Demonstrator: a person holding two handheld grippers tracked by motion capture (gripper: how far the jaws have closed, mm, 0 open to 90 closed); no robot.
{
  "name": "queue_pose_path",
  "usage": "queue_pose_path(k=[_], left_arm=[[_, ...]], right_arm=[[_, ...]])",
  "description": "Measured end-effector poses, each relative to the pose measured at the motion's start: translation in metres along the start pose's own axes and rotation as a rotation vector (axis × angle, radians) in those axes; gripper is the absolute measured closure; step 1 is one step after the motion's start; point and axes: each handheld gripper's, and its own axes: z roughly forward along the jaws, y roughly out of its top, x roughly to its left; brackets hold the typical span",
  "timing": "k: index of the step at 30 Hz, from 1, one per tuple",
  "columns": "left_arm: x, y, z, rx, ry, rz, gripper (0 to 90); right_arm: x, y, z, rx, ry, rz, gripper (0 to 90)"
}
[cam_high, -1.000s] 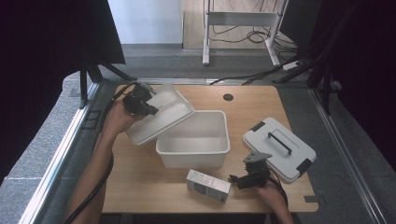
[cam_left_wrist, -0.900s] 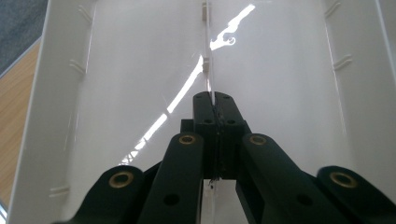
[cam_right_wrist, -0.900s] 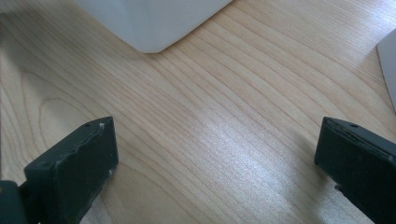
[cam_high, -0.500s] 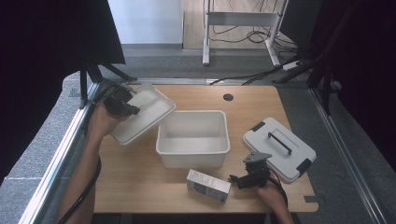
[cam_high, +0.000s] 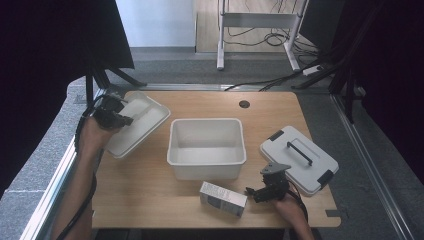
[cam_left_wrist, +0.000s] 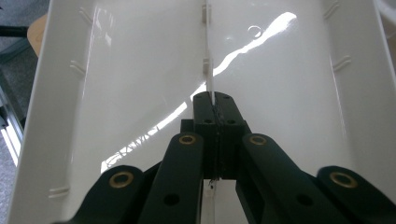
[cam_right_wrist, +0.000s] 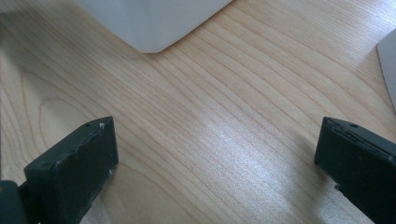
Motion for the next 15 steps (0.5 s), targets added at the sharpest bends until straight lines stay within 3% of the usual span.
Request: queue_pose_path(k=[15], left_arm=[[-0.010,-0.048,0.055,0.007,-0.016,-0.008,89.1]], right_arm=[[0.000,0.000,0.000,-0.001,0.000,0.001,0.0]])
